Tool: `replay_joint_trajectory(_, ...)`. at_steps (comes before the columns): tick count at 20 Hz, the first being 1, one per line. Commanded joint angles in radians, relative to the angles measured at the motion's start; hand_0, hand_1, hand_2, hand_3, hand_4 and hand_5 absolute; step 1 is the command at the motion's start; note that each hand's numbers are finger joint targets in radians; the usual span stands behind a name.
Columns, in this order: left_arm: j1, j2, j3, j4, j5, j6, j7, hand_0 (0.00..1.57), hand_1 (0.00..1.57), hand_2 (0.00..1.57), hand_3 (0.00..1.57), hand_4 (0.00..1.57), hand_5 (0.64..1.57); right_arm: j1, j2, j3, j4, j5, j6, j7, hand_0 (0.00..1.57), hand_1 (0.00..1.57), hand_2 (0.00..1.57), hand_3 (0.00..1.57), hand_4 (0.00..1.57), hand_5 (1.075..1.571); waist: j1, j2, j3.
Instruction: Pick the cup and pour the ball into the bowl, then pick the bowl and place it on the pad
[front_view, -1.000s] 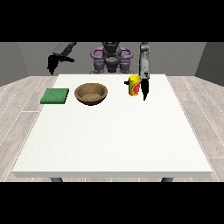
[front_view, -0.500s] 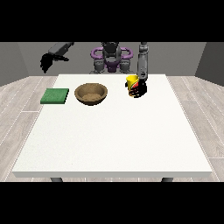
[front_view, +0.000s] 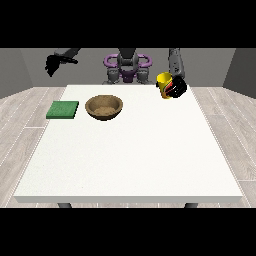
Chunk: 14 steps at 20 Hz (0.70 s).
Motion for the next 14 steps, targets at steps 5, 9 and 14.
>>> replay_joint_trajectory(5,-0.186,0.123,-0.085,-0.022,-0.168,-0.025,0.319,1.46,1.46,1.57,1.57,1.57,1.294,-0.033,-0.025,-0.029,0.102,-0.015,0.019,-0.001,0.0,0.0,0.0,0.0,0.0,1.569,0.022,-0.026,-0.0039)
replay_joint_trajectory(9,-0.202,0.045,-0.143,-0.038,-0.254,0.022,0.427,1.46,1.46,1.57,1.57,1.57,1.294,-0.067,0.012,-0.005,0.09,-0.003,-0.028,0.023,0.0,0.0,0.0,0.0,0.0,1.569,0.013,-0.046,-0.0045)
replay_joint_trajectory(14,-0.257,0.02,-0.229,-0.018,-0.429,0.117,0.605,1.49,1.49,1.57,1.57,1.51,1.267,-0.03,-0.046,-0.031,0.149,-0.024,0.078,-0.044,0.0,0.0,0.0,0.0,0.0,1.569,-0.023,-0.051,-0.0035)
